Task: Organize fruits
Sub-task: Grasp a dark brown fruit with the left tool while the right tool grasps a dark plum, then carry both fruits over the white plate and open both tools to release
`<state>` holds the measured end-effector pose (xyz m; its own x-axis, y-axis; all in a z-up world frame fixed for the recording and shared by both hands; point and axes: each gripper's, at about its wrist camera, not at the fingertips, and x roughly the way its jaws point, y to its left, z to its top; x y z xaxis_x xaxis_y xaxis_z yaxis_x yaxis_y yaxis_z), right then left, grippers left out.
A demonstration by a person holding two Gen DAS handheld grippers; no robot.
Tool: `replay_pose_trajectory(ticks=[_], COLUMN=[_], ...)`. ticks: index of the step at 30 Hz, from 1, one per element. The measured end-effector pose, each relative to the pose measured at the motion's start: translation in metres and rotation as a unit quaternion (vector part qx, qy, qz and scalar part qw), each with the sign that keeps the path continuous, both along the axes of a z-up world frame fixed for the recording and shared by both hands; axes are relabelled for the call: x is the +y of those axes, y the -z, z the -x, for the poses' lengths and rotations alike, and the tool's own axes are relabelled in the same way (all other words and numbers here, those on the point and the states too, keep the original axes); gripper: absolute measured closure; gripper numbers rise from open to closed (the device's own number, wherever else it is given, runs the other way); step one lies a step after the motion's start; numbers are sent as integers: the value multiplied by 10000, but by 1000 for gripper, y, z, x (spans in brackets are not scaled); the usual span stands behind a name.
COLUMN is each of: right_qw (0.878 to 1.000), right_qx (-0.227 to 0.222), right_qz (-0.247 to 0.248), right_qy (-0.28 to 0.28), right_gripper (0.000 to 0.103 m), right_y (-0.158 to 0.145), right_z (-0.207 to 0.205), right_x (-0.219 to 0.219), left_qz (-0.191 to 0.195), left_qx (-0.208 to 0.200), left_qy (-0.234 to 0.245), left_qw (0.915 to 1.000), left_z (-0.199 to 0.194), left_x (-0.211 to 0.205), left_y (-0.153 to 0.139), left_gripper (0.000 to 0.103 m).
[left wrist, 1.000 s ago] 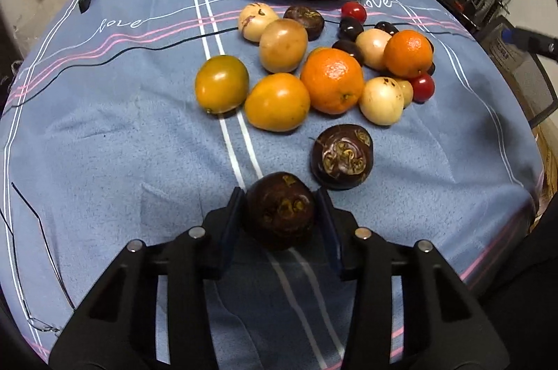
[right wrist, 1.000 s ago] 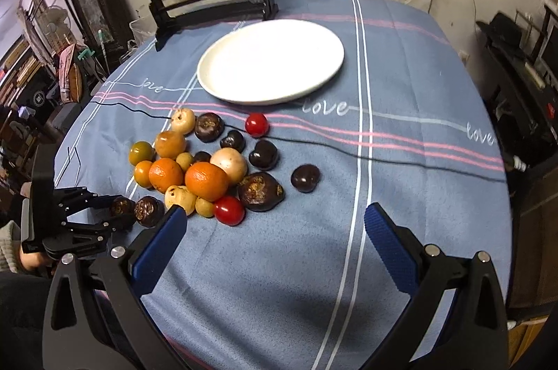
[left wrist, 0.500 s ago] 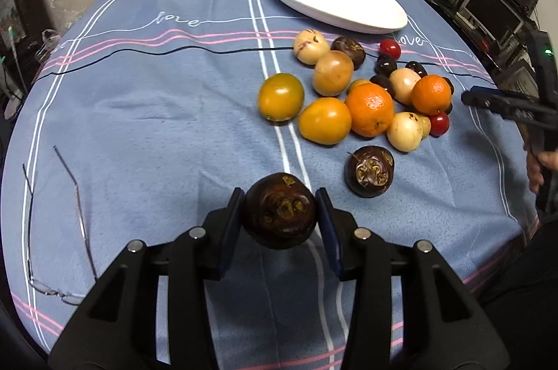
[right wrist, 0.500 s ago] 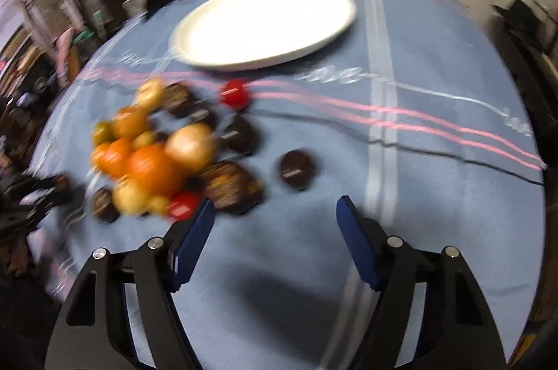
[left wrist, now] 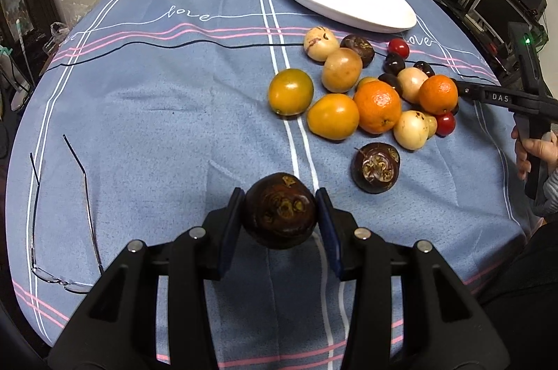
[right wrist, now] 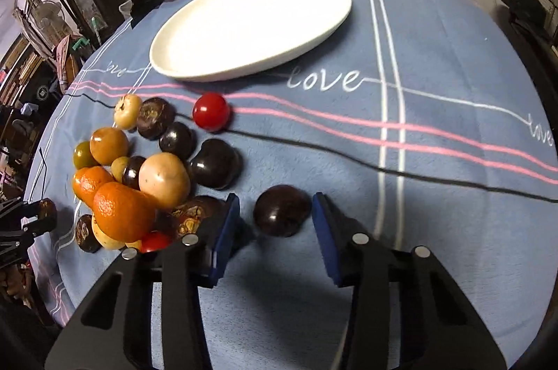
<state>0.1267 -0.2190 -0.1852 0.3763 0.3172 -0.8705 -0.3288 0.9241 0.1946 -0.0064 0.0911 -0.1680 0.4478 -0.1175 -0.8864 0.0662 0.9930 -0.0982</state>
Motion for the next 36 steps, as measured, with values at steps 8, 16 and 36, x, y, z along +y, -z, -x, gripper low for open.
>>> replay_pose_trajectory(ticks=[8, 16, 36], right_qw=[9997, 9978, 9977], right_qx=[110, 290, -444], right_qz=[-156, -482, -471], right_qy=[155, 346, -177], right_gripper=[65, 72, 71], right_y=[4, 2, -36], right_z=[-3, -1, -126], right_x=[-4, -15, 47], left_qz=[90, 248, 279], left_qx=[42, -55, -490], left_qy=[111, 219, 1017], left_qw=[9999, 9994, 9932], left_z=[-9, -43, -261], left_x=[-2, -11, -87], left_y=[5, -1, -24], left_gripper=[61, 61, 60])
